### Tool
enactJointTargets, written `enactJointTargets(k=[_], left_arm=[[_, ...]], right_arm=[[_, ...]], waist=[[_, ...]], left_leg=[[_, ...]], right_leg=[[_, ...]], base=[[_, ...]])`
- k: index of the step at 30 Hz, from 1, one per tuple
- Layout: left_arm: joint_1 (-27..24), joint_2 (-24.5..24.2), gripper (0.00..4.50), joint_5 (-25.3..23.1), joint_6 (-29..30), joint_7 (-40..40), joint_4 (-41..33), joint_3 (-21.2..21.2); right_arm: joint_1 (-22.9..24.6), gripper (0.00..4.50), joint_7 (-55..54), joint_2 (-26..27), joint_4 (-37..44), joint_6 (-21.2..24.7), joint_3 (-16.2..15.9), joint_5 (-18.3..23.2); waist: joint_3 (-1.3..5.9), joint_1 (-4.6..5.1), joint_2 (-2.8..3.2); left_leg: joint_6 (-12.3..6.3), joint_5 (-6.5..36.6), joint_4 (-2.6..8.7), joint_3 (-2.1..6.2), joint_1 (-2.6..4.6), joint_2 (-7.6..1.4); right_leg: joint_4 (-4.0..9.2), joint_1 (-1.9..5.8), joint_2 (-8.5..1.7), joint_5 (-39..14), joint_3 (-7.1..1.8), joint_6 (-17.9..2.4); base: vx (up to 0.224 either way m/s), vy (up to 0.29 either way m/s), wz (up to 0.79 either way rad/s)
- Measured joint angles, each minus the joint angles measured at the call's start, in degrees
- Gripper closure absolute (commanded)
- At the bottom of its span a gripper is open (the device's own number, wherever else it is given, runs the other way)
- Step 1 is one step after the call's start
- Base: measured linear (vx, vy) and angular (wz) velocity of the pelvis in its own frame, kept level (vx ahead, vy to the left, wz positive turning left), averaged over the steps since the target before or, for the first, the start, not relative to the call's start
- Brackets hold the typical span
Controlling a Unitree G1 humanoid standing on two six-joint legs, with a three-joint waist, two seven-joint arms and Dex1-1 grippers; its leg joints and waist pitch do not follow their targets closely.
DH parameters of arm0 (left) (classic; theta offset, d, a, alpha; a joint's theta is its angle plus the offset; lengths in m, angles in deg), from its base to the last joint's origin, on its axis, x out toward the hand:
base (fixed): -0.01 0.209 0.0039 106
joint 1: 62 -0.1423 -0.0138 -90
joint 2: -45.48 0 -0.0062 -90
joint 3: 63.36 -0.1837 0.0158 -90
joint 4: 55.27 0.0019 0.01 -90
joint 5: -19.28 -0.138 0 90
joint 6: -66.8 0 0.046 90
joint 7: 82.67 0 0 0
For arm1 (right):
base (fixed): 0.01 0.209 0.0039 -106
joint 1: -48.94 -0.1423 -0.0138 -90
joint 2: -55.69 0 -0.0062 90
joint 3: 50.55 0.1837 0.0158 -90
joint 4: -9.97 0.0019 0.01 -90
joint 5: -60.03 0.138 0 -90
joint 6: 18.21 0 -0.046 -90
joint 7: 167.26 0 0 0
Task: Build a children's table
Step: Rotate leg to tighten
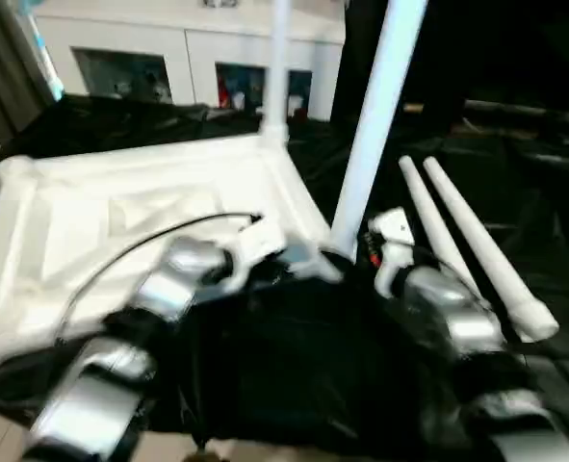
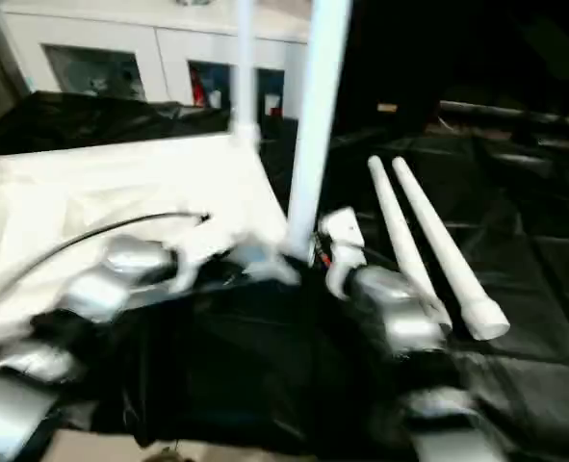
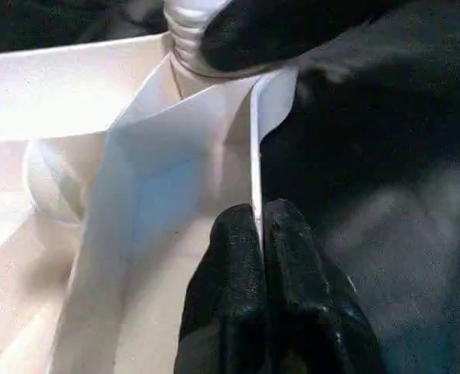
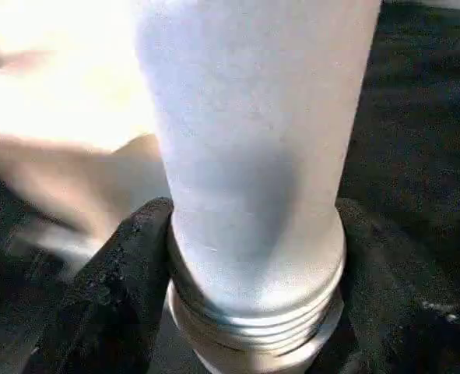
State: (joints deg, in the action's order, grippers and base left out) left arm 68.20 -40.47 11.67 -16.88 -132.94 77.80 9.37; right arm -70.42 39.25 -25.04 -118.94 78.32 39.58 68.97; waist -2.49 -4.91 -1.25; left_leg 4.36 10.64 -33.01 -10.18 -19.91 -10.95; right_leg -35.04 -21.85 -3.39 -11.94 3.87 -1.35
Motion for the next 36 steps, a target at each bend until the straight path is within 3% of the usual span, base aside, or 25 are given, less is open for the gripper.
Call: enactJointTargets(k=[6,8,11,18,22,24,30,36], left_arm=[[2.0,3.8,4.50,-1.3,1.2,6.0,3.5,0.1],[2.0,3.8,4.50,-1.3,1.2,5.9,3.5,0.1],[2.0,3.6,4.50,-1.3,0.8,5.2,3.5,0.1],[0.3,-1.0,4.50,0.3,-3.6,-2.8,1.4,0.2],[-0.6,-3.0,4.50,0.9,-4.9,-6.3,0.0,0.4],[-2.4,-5.3,4.50,2.0,-6.1,-10.4,-2.4,0.3],[-4.7,-8.4,4.50,4.2,-6.9,-17.8,-5.8,0.5],[-5.9,-9.8,4.50,5.2,-6.7,-20.2,-7.6,0.5]], right_arm=[[-2.6,1.75,-13.8,5.7,-3.3,-1.4,1.7,-2.1],[-2.5,1.20,-13.6,5.8,-4.0,-3.1,1.6,-3.0],[-2.5,0.84,-12.8,5.7,-4.6,-3.9,1.4,-3.5],[0.3,0.71,5.7,-3.2,-0.2,-4.6,-4.8,-4.6],[1.2,0.71,13.1,-7.1,2.1,-4.5,-5.7,-4.2],[3.0,0.71,20.5,-10.7,5.0,-3.6,-6.2,-2.1],[4.0,0.71,30.0,-13.3,7.9,-1.5,-6.9,0.7],[4.6,0.71,32.2,-13.2,9.0,-0.6,-7.5,1.6]], waist=[[0.20,-0.05,0.19],[0.22,-0.06,0.22],[0.21,-0.07,0.24],[0.17,-0.09,0.26],[0.14,-0.23,0.28],[0.12,-0.37,0.29],[0.06,-0.43,0.35],[0.06,-0.47,0.34]], left_leg=[[0.00,0.0,0.04,0.00,0.04,0.01],[0.00,0.0,0.06,0.00,0.03,0.01],[0.00,0.0,0.08,0.00,-0.03,0.00],[-0.06,0.0,0.46,0.00,-0.10,0.00],[-0.19,0.0,0.53,-0.01,-0.16,0.00],[-0.30,0.0,0.52,-0.01,-0.16,0.00],[-0.28,0.0,0.48,-0.02,-0.16,-0.01],[-0.25,0.0,0.45,-0.02,-0.17,-0.02]], right_leg=[[-0.01,0.02,0.00,0.1,-0.01,0.0],[0.00,0.01,0.00,0.1,-0.01,0.0],[0.00,-0.02,0.00,0.2,0.00,-0.2],[0.07,-0.15,0.02,0.0,0.08,-0.1],[0.09,-0.23,0.02,-0.1,0.12,-0.2],[0.11,-0.24,0.02,-0.2,0.12,-0.2],[0.07,-0.33,0.02,-0.2,0.13,-0.2],[0.03,-0.39,0.02,-0.2,0.13,-0.2]], base=[[0.000,0.000,0.00],[0.000,0.000,0.00],[0.000,0.000,0.00],[0.000,0.000,0.00],[0.000,0.000,0.00],[0.000,0.000,0.00],[0.000,0.000,0.00],[0.000,0.000,0.00]])
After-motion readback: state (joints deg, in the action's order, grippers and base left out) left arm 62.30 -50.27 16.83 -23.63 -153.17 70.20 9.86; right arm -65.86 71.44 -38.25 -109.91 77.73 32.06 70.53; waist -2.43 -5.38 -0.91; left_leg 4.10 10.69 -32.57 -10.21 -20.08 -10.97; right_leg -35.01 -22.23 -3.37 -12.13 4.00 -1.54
